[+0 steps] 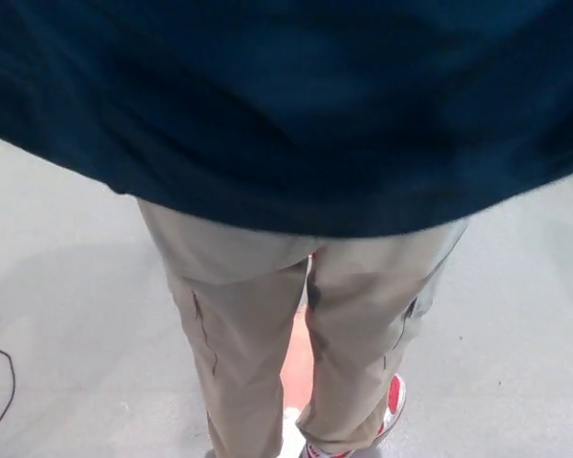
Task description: A person hands a coat to the robot and the robot grabs it with both hands and holds it while the person wears the coat.
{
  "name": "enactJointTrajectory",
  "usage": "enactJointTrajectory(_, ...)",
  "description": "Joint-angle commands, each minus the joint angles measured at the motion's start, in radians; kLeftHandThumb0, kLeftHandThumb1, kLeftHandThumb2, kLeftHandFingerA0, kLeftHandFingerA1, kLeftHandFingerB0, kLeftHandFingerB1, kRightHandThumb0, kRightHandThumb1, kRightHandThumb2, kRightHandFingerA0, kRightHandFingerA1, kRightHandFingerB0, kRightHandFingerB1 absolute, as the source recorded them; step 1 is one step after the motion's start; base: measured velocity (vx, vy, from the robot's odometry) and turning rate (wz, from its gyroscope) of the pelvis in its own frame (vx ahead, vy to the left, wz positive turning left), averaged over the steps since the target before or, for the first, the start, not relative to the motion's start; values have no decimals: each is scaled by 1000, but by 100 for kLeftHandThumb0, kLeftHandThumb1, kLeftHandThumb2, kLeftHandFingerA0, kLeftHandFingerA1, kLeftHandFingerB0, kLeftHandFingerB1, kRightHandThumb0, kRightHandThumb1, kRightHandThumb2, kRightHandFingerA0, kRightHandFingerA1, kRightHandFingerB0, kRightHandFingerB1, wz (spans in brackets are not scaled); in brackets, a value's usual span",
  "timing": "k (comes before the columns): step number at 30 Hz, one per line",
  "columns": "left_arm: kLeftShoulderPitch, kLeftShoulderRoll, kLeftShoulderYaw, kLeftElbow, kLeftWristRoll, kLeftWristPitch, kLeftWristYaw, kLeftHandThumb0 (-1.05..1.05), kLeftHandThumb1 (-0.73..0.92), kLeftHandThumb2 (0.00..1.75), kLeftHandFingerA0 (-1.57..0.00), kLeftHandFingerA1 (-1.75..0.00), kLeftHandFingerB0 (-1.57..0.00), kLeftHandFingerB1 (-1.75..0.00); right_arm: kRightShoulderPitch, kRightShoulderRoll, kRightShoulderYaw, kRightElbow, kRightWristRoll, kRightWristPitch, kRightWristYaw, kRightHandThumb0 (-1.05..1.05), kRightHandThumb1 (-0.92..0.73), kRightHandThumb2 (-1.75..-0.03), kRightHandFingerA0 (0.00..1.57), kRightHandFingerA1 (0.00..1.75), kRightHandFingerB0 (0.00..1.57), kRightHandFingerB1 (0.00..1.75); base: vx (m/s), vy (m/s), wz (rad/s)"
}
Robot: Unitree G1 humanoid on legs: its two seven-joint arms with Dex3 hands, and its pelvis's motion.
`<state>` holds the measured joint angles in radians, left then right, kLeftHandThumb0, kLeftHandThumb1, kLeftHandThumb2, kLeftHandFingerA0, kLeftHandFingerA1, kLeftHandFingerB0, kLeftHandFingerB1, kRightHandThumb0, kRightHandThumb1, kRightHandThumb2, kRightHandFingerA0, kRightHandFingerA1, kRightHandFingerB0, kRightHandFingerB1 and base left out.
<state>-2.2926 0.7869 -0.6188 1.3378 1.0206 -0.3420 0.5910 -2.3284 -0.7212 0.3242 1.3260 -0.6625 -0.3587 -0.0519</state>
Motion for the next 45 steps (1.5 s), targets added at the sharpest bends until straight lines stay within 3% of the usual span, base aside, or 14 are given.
enactJointTrajectory(1,-12,46,4,16,4,68,4,-41,80,64,-91,-175,-67,-151,-7,-61,-7,9,-8,43,-50,-39,-82,-66,99,175,86,163,0,0,0)
enactJointTrajectory(9,-8,46,2,14,5,67,3,-41,81,69,-90,-175,-71,-134,-3,-65,-19,9,5,44,-34,-39,-83,-65,98,175,86,163,0,0,0)
enactJointTrajectory(10,-6,42,17,12,-12,69,-8,-41,65,102,-118,-135,-83,-109,-1,-63,-35,9,21,56,-34,-44,-82,-65,100,161,90,145,0,0,0)
enactJointTrajectory(12,0,40,42,9,-39,55,-12,-40,66,104,-119,-134,-88,-108,-1,-60,-68,10,55,72,-3,-54,-79,-64,94,114,83,98,0,0,0)
enactJointTrajectory(13,4,39,58,6,-51,46,1,-49,84,72,-93,-163,-82,-119,-3,-55,-96,10,79,92,36,-67,-77,-63,63,69,58,51,0,0,0)
enactJointTrajectory(14,12,36,85,0,-73,41,28,-64,84,66,-86,-108,-77,-74,-3,-51,-111,7,90,105,62,-86,-62,-100,0,38,17,34,0,0,0)
enactJointTrajectory(16,25,31,126,-9,-101,47,69,-68,85,66,-75,-85,-62,-53,1,-47,-117,-3,84,113,75,-86,-64,-104,1,20,6,18,0,0,0)
enactJointTrajectory(18,26,28,153,-16,-106,58,79,-73,72,106,-48,-67,-37,-53,7,-46,-120,-19,75,108,48,-82,-83,-65,0,16,0,14,0,0,0)
enactJointTrajectory(20,23,24,178,-25,-117,64,64,-72,87,67,-31,-38,-31,-32,15,-46,-130,-32,80,93,24,-86,-70,-105,0,12,0,10,0,0,0)
enactJointTrajectory(22,27,17,217,-44,-148,58,37,-76,73,107,-1,-24,-10,-34,36,-55,-148,-54,93,53,-13,-84,-71,-105,0,12,0,10,0,0,0)
enactJointTrajectory(25,55,21,245,-80,-158,43,56,-84,79,108,0,-16,-6,-28,75,-66,-181,-95,121,0,-42,-84,-73,-105,0,11,0,9,0,0,0)
enactJointTrajectory(26,77,23,259,-96,-167,37,56,-87,81,109,0,-12,-7,-24,94,-69,-188,-112,126,-8,-37,-75,-88,-65,0,11,0,7,0,0,0)
enactJointTrajectory(27,106,32,272,-122,-175,24,54,-78,79,110,0,-19,-3,-27,121,-75,-198,-141,136,-30,-37,-80,-73,-107,0,15,0,13,0,0,0)
enactJointTrajectory(45,814,231,593,-938,-304,58,-127,-64,92,75,-4,-23,-7,-21,797,-115,-526,-987,387,47,70,-71,-65,-102,2,46,4,27,0,0,0)
